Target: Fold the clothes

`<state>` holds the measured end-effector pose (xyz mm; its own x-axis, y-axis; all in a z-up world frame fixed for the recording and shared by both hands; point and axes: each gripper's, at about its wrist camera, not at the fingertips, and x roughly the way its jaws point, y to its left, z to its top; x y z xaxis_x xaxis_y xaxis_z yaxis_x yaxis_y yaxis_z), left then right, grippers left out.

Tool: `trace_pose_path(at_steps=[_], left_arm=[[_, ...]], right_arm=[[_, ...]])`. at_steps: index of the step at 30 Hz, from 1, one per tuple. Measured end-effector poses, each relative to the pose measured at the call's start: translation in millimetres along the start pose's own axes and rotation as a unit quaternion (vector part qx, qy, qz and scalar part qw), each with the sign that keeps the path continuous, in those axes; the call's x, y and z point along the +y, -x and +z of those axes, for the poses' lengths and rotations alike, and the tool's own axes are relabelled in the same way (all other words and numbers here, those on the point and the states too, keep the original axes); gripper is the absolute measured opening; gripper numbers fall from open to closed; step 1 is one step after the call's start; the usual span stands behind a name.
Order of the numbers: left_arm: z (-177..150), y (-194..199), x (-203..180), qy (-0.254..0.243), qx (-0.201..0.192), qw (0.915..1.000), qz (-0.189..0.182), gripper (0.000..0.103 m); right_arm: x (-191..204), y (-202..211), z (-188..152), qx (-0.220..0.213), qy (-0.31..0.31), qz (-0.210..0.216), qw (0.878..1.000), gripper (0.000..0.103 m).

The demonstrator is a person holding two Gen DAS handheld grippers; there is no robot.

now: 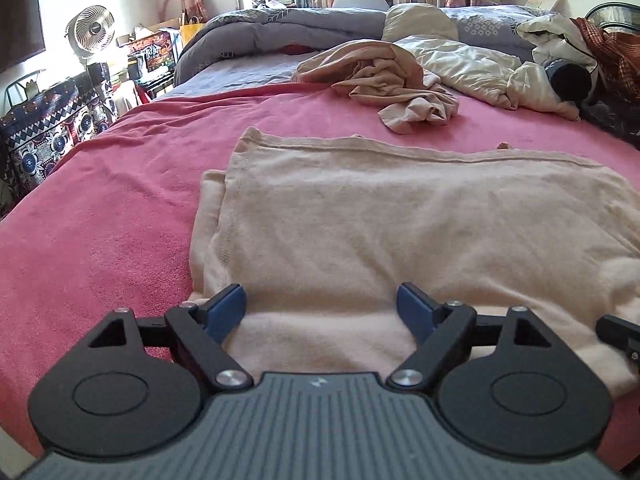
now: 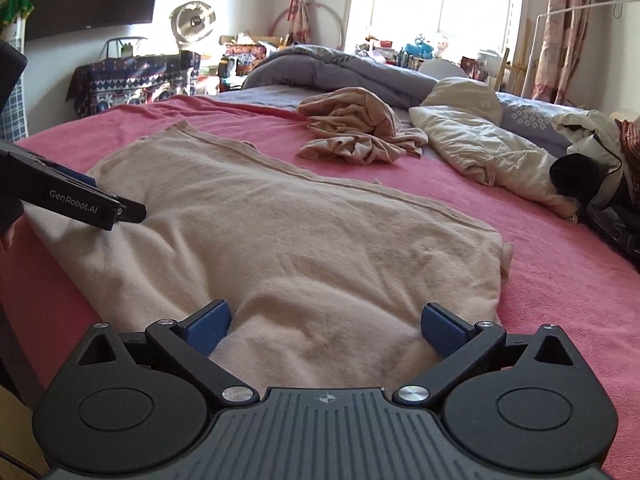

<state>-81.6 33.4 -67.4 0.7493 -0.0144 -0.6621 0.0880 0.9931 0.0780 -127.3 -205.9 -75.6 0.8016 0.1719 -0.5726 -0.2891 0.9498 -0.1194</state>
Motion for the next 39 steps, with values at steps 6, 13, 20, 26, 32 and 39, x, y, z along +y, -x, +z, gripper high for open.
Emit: trace_pose_path(at_steps=[6,13,20,26,32,39], left_arm=[[-1.7,0.0,-0.4,-0.001,-0.003,1.0000,-0.002,0.086],[-5.2,3.3,3.8,-0.011,-0.011,0.9998,-0.013,0.086],[-8.2,12.7,18.2,-0.021,-0.008,0.9993,-0.029,0.086],[-2.7,11.0,7.4,-0.014,0.008,0.9999,-0.001,0.086],[-1.6,12.5,10.6,-0.005,0.010,0.9999,-0.004,0.086],[-4.9,42.9,13.3,-0.016,-0.038,0.9990,0.014,0.086]], right_arm=[[-9.2,13.6,-7.8,0.011,0.023,-0.012,1.000,0.103],[-35.4,31.1,-22.1,0.034,-0.013,-0.021,0.999,0.103],[-59.7,45.8,-38.4,0.046,-0.082,-0.028,0.995,0.103],[-56.6,60.0,-40.9,0.036,-0.122,-0.050,0.991,0.103],[-66.9,87.2,-54.5,0.011,-0.265,-0.012,0.964,0.101],[-69.8,84.6,-73.6,-0.013,-0.389,0.021,0.921,0.079]])
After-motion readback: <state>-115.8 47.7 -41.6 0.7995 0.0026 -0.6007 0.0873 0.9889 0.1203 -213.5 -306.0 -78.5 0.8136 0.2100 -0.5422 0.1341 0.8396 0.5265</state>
